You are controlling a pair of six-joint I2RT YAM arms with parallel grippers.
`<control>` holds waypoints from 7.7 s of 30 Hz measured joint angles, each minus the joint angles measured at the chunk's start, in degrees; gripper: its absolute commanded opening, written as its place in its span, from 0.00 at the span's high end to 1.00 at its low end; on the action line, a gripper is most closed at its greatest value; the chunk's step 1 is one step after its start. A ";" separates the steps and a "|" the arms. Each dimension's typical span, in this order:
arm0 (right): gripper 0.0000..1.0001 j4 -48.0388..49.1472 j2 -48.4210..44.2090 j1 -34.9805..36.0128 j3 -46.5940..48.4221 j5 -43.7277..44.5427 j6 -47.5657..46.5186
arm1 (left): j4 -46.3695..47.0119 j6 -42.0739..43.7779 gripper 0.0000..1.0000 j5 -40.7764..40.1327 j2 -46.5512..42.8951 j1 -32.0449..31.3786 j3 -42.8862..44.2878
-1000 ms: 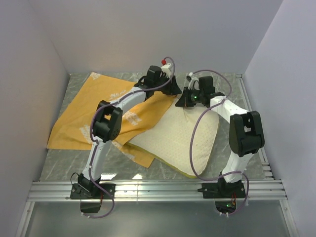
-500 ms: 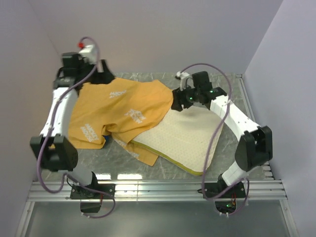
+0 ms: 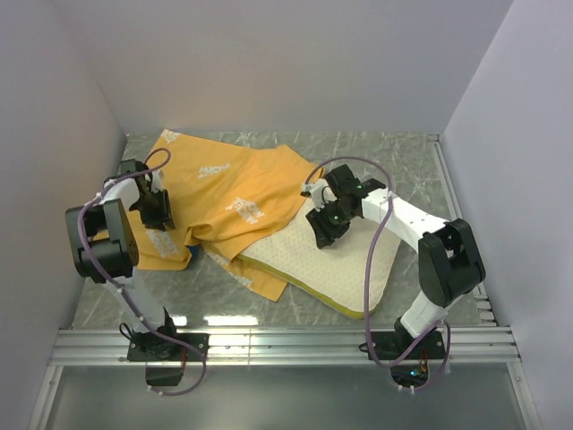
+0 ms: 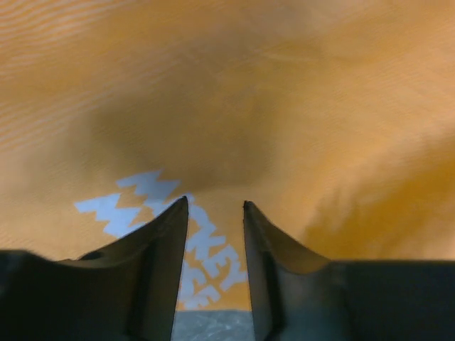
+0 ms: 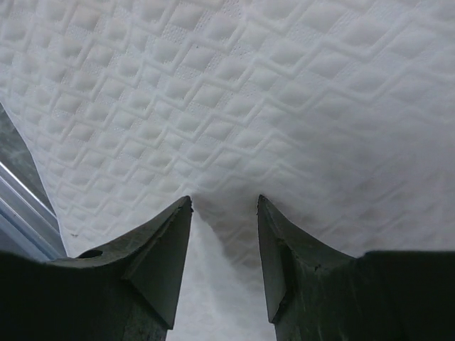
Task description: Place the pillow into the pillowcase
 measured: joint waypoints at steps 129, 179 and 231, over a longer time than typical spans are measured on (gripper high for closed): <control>0.45 3.23 0.55 -14.73 -2.16 -2.34 7.02 | 12.96 18.03 0.82 -28.50 -5.73 -54.73 0.87; 0.61 8.52 9.31 -11.34 -1.38 -18.95 10.12 | -5.03 6.84 0.60 3.26 -21.90 -24.55 -9.53; 0.99 32.98 8.09 -20.15 -14.32 -10.73 29.73 | 22.77 -12.66 0.25 -38.42 1.62 -77.05 -1.20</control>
